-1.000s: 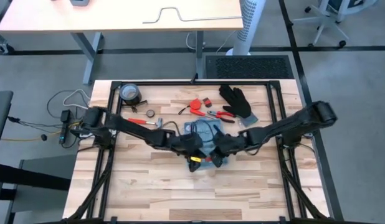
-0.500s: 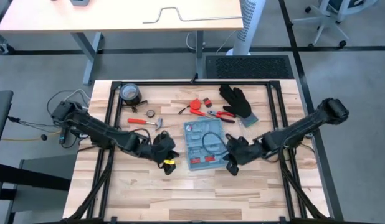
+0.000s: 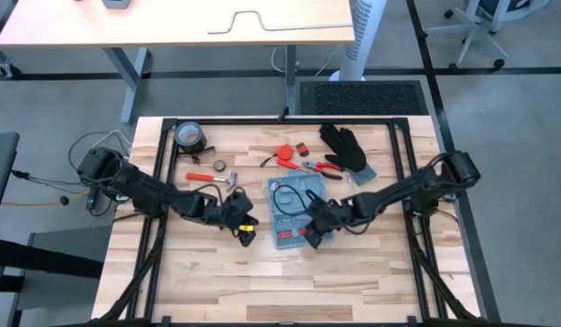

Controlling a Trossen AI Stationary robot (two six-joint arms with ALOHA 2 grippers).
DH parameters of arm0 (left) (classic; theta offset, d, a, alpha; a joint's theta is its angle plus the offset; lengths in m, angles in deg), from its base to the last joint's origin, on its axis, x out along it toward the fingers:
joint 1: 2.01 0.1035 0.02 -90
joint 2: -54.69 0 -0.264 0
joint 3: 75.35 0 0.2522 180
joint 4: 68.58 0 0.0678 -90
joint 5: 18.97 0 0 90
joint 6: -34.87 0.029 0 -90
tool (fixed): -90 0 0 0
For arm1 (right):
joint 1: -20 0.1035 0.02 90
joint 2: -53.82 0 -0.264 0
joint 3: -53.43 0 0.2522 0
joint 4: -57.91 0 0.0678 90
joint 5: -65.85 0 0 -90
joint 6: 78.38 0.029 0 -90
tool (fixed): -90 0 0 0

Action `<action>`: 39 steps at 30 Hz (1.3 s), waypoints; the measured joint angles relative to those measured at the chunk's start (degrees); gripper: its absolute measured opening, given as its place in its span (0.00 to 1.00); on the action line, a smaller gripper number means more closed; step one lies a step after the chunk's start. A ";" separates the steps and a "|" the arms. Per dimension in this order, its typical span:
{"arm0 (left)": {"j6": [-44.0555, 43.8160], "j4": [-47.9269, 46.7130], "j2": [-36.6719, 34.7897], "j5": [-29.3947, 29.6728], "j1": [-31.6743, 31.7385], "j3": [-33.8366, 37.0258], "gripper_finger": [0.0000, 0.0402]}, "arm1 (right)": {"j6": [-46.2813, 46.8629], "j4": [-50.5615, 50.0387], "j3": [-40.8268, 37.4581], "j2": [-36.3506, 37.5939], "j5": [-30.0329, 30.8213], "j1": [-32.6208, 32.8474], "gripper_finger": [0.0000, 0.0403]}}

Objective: Prefit tool cases
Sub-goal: Put the orange nut driver into the gray toolbox

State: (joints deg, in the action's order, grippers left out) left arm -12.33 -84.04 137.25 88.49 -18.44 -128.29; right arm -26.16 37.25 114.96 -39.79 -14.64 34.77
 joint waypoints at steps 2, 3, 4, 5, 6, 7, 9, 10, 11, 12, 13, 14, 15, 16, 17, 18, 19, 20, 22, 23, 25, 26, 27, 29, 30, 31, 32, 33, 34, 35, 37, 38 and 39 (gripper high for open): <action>3.80 -0.19 0.00 -2.38 2.15 0.00 0.00 | 0.20 1.82 0.02 -1.21 -1.96 -1.72 0.01; 5.68 -0.27 0.00 -3.20 3.16 0.00 0.00 | 0.25 2.83 0.13 -1.69 -2.92 -2.48 0.01; 7.51 -0.29 0.00 -4.22 4.07 0.00 0.00 | 0.34 3.82 0.17 -2.30 -3.30 -3.12 0.01; 9.23 -0.27 0.00 -4.82 5.02 0.00 0.00 | 0.72 4.51 0.17 -2.88 -3.42 -3.53 0.01; 10.78 -0.32 0.00 -5.76 5.89 0.00 0.00 | 1.25 5.15 0.17 -3.47 -3.44 -3.90 0.00; 12.27 -0.38 0.00 -6.48 6.65 0.00 0.00 | 1.86 5.87 0.17 -4.23 -3.48 -4.24 0.00; 14.76 -0.37 0.00 -8.13 8.01 0.00 0.00 | 3.63 6.67 0.17 -5.36 -3.65 -4.84 0.00; 15.99 -0.39 0.00 -9.01 8.52 0.00 0.00 | 4.43 7.23 0.17 -6.00 -3.79 -4.95 0.00; 17.03 -0.44 0.00 -9.92 8.96 0.00 0.00 | 5.15 7.98 0.17 -6.57 -3.82 -4.96 0.00; 17.79 -0.52 0.00 -10.64 9.22 0.00 0.00 | 5.87 8.79 0.17 -7.20 -3.82 -4.89 0.00; 18.40 -0.60 0.00 -11.56 9.45 0.00 0.00 | 6.49 9.68 0.18 -7.86 -3.84 -4.78 0.00; 18.92 -0.61 0.00 -12.14 9.59 0.00 0.00 | 6.87 10.04 0.37 -8.45 -3.88 -4.65 0.00; 19.51 -0.62 0.00 -12.56 9.69 0.00 0.00 | 7.21 10.02 0.77 -8.93 -4.05 -4.64 0.00; 20.06 -0.67 0.00 -12.73 9.69 0.00 0.00 | 7.32 10.16 1.20 -9.29 -4.67 -4.57 0.00; 20.64 -0.81 0.00 -12.74 9.69 0.00 0.00 | 7.32 10.26 1.57 -9.72 -5.32 -4.41 0.00; 21.12 -1.08 0.00 -12.75 9.69 0.00 0.00 | 7.31 10.25 1.75 -9.87 -5.63 -4.15 0.00; 21.38 -1.41 0.00 -12.74 9.69 0.00 0.00 | 7.42 10.21 1.76 -9.91 -5.74 -3.79 0.00; 21.39 -1.85 0.00 -12.72 9.69 0.00 0.00 | 7.90 9.98 1.75 -9.91 -5.73 -3.41 0.00; 21.34 -2.14 0.00 -12.42 9.69 0.00 0.00 | 9.78 8.92 1.77 -9.62 -3.87 -2.67 0.00; 21.59 -2.08 0.00 -12.27 9.69 0.00 0.00 | 10.69 7.66 1.77 -9.02 -2.08 -2.29 0.00; 22.39 -1.87 0.00 -12.21 9.69 0.00 0.00 | 12.22 6.41 1.64 -7.81 1.78 -1.75 0.00; 22.54 -1.71 -0.06 -12.16 9.69 0.00 0.00 | 12.44 6.34 1.62 -6.90 3.40 -1.69 0.00; 22.51 -1.48 -0.14 -12.14 9.69 0.00 0.00 | 12.37 6.35 1.59 -5.69 5.19 -1.63 0.01; 22.30 -0.39 -0.20 -12.11 9.69 0.00 0.00 | 11.39 6.70 1.66 -2.46 8.05 -1.67 0.01; 22.23 -0.18 -0.20 -12.18 9.69 0.00 0.00 | 10.64 6.32 1.68 -0.63 9.36 -1.67 0.01; 22.14 0.08 -0.22 -12.56 9.69 0.00 0.00 | 9.92 5.92 1.68 0.99 10.77 -1.67 0.01; 22.10 0.51 -0.46 -12.75 9.69 0.00 0.00 | 9.01 5.66 1.68 2.65 12.20 -1.67 0.01; 22.10 1.24 -0.63 -12.77 9.69 0.00 0.00 | 8.03 4.76 1.68 4.29 13.57 -1.63 0.01; 22.08 2.30 -0.73 -12.76 9.69 0.00 0.00 | 7.36 3.67 1.68 5.97 14.68 -1.62 0.01; 22.11 2.83 -1.17 -12.77 9.69 -0.02 0.00 | 6.74 2.66 1.68 7.56 15.49 -1.63 0.01; 22.48 3.65 -2.05 -12.76 9.69 0.02 0.00 | 6.42 -1.67 1.73 10.25 16.53 -1.96 0.01; 22.77 4.76 -2.44 -12.73 9.76 -0.02 0.00 | 6.67 -4.56 1.73 11.08 16.72 -2.23 0.01; 23.14 4.92 -2.86 -12.72 9.94 -0.07 0.00 | 7.58 -7.49 1.73 11.49 16.75 -2.57 0.01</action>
State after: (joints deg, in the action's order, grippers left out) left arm 10.81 -79.12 134.39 75.77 -8.50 -128.35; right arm -18.58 29.76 116.69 -28.30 2.11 32.20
